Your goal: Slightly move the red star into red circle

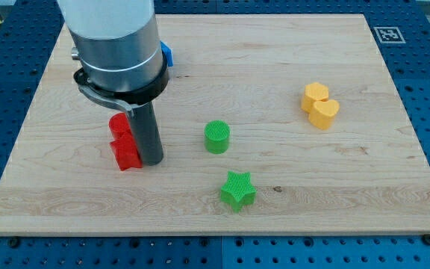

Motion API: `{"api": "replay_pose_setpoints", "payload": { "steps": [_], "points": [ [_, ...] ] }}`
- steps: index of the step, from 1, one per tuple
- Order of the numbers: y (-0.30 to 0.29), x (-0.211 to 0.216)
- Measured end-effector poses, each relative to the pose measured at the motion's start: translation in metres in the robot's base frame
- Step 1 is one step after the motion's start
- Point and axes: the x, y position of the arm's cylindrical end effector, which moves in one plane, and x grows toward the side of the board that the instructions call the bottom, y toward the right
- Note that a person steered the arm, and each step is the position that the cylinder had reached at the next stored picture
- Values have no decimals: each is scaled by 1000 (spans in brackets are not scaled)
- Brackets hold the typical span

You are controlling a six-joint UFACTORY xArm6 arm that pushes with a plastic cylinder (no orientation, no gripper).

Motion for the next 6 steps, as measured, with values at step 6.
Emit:
{"api": "replay_pose_setpoints", "payload": {
  "steps": [6],
  "points": [
    [-32,19]
  ]
}}
